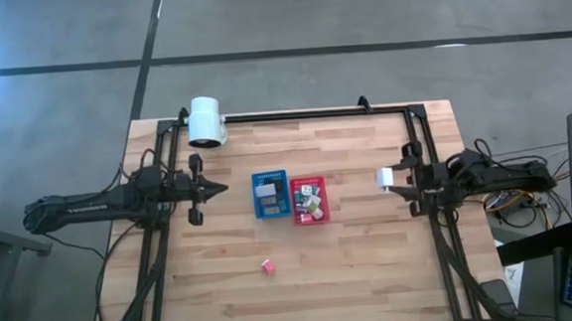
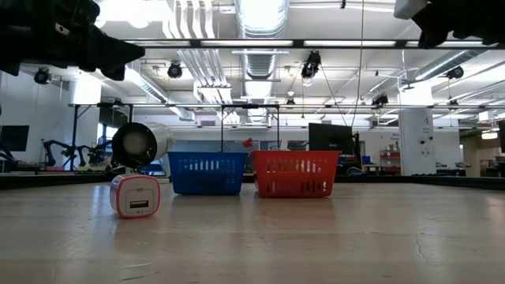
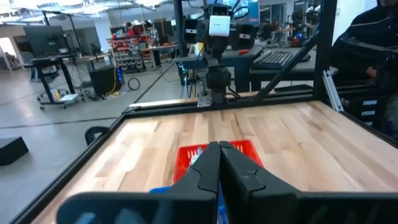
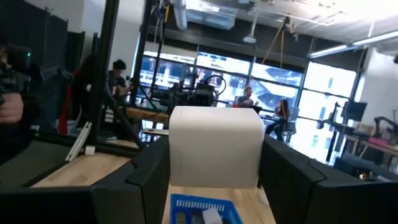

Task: Pick & Place Office items
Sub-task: Put the white charger adapter into the red bin

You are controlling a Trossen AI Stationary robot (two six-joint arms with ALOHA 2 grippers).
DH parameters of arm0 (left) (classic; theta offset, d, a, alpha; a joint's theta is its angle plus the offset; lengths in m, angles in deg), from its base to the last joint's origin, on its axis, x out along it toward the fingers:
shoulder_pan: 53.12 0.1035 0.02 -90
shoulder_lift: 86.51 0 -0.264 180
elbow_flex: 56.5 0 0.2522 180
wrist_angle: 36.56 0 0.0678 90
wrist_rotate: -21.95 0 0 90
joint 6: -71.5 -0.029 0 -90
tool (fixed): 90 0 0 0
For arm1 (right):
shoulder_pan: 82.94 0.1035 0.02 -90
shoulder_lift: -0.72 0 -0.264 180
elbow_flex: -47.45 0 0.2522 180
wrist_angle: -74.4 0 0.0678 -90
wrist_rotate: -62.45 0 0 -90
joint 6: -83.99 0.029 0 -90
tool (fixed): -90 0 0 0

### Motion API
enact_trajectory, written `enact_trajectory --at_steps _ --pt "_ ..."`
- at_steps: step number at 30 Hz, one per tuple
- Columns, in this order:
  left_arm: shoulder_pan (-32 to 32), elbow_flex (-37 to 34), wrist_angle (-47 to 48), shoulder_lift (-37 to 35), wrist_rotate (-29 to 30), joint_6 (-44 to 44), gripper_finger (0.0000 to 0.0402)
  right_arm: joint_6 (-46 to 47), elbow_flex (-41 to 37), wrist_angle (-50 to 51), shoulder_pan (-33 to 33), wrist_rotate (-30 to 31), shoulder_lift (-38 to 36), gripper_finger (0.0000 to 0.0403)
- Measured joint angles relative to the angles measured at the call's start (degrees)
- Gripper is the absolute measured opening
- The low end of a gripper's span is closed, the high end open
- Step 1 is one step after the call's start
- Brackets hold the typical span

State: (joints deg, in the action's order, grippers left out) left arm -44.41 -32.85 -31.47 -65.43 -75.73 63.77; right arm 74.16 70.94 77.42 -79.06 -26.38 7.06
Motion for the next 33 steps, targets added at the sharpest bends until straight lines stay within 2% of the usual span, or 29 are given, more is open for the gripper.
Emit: enact_trajectory --at_steps 5,9,20,33 --pt "0.0 0.0 1.0 0.0 0.0 0.0 0.0015 6.4 -0.3 8.9 -0.1 0.0 -6.3 0.0195" --pt "0.0 0.0 1.0 0.0 0.0 0.0 0.0014 10.3 0.1 11.4 -0.2 0.0 -5.9 0.0195" --pt "0.0 0.0 1.9 0.1 -0.2 -0.6 0.0013 13.0 -7.5 8.0 -1.0 1.6 -6.3 0.0195" --pt "0.0 0.0 1.9 0.1 -0.2 -1.5 0.0014 13.9 -7.4 8.0 -3.6 0.3 -6.2 0.0195"
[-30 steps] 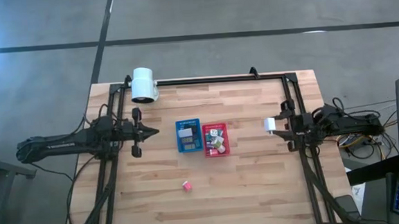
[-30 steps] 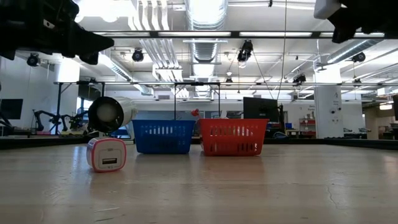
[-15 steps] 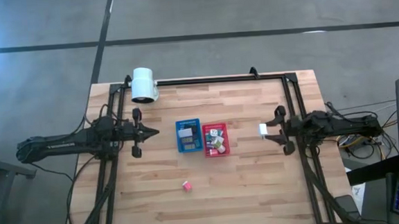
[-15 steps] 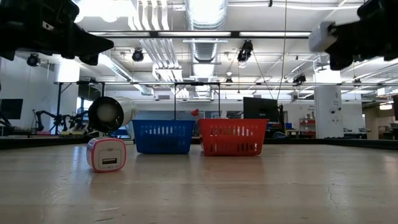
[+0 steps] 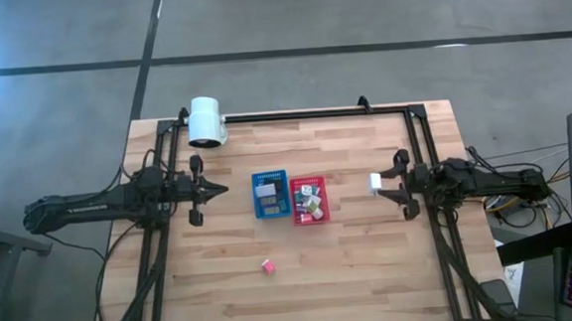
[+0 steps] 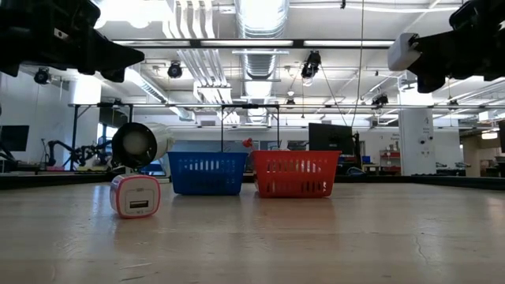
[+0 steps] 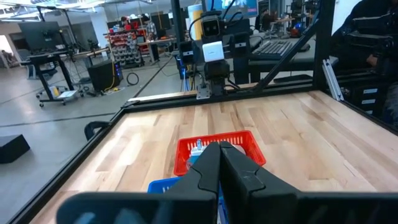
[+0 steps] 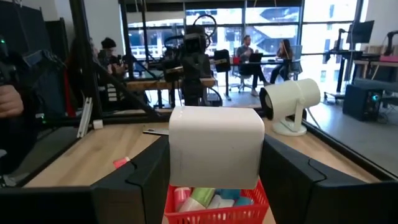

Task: Pick & Place Office items
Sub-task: Put the white charger adapter into the red bin

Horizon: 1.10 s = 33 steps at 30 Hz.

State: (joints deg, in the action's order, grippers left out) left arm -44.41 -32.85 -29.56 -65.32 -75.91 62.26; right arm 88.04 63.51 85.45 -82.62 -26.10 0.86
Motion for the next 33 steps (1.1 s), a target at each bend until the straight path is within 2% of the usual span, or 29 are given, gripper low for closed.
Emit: enact_trajectory --at_steps 5,8,13,17,26,33 --pt "0.0 0.0 0.0 0.0 0.0 0.0 0.0014 -0.1 0.1 -0.5 0.0 0.2 0.0 0.0195" --pt "0.0 0.0 0.0 0.0 0.0 0.0 0.0014 0.3 2.0 -0.6 0.0 3.0 1.1 0.0195" --pt "0.0 0.0 0.0 0.0 0.0 -0.3 0.0014 -0.9 7.1 -0.4 0.0 4.6 8.9 0.0195" --pt "0.0 0.0 0.0 0.0 0.0 -0.9 0.0014 -2.4 14.8 1.2 0.0 5.3 20.0 0.0195" --pt "0.0 0.0 0.0 0.0 0.0 -0.9 0.0014 -2.9 37.5 16.2 -1.7 6.3 51.2 0.0195" --pt "0.0 0.0 0.0 0.0 0.0 -0.9 0.0014 -4.2 50.9 26.0 -1.9 6.0 73.9 0.0195"
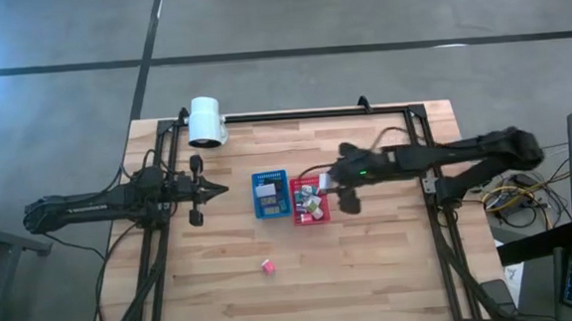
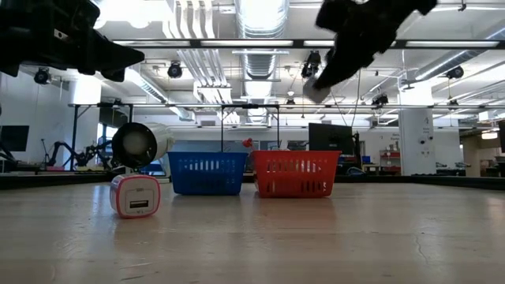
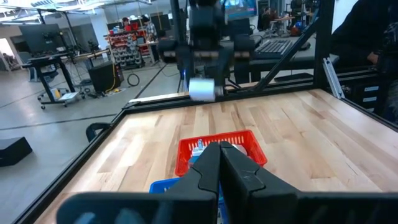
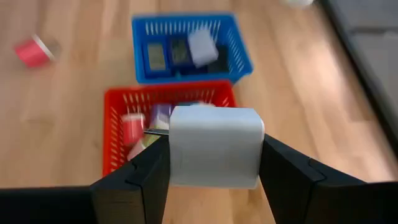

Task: Pick & Place Office items
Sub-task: Put the white charger adapter into the red bin

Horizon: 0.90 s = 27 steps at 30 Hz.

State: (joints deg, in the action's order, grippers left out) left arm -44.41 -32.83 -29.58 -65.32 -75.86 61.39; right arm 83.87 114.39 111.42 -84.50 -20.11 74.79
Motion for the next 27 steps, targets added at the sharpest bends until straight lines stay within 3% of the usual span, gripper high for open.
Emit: enact_trajectory --at_steps 5,12,27 --pt "0.0 0.0 0.0 0.0 0.0 0.0 0.0014 0.1 6.9 4.9 0.0 -0.4 10.8 0.0195" --pt "0.0 0.0 0.0 0.0 0.1 0.0 0.0014 1.2 14.8 14.2 -1.3 -0.4 20.2 0.0195" --pt "0.0 0.0 0.0 0.0 0.1 0.0 0.0014 -0.3 17.6 15.9 -4.1 -5.9 27.6 0.0195"
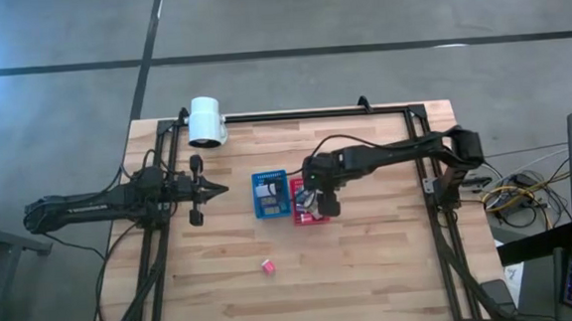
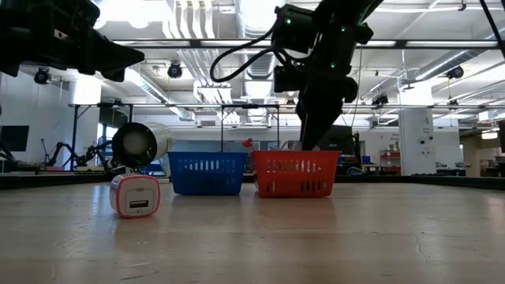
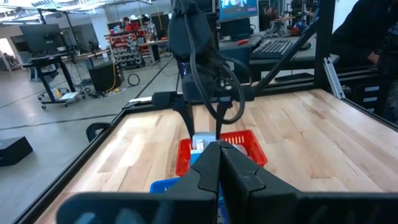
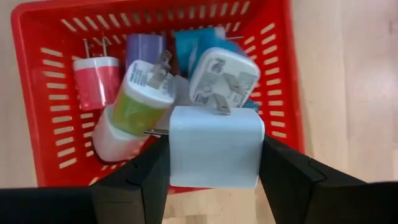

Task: Pick & Place Office items
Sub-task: Put the white charger adapter into the red bin, then put the pink charger adapter into the red bin

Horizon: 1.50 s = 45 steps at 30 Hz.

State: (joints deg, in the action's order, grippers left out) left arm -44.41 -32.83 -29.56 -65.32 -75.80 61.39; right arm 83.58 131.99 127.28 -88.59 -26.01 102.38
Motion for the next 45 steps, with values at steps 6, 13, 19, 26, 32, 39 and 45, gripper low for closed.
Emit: enact_trajectory --at_steps 6,13,19,26,32,39,45 --pt "0.0 0.0 0.0 0.0 -0.1 0.0 0.0014 -0.3 0.0 -0.2 0.0 -0.1 1.3 0.0196" --pt "0.0 0.0 0.0 0.0 -0.1 0.0 0.0014 0.0 0.1 -0.3 0.0 -0.1 1.1 0.0236" --pt "0.0 0.0 0.0 0.0 -0.1 0.0 0.0014 0.2 0.1 -0.5 0.0 -0.1 -0.1 0.027" --pt "0.0 0.0 0.0 0.0 -0.1 0.0 0.0014 0.7 0.1 -0.4 0.0 0.0 -5.1 0.028" --pt "0.0 0.0 0.0 0.0 -0.1 0.0 0.0014 0.5 0.0 0.6 0.1 0.0 -10.9 0.0265" --pt "0.0 0.0 0.4 0.0 -0.1 0.5 0.0014 -11.2 -8.9 -20.1 4.0 1.3 -27.1 0.0225" --pt "0.0 -0.2 0.4 0.0 -0.1 1.2 0.0014 -16.2 -26.0 -44.0 2.5 -0.2 -46.9 0.0162"
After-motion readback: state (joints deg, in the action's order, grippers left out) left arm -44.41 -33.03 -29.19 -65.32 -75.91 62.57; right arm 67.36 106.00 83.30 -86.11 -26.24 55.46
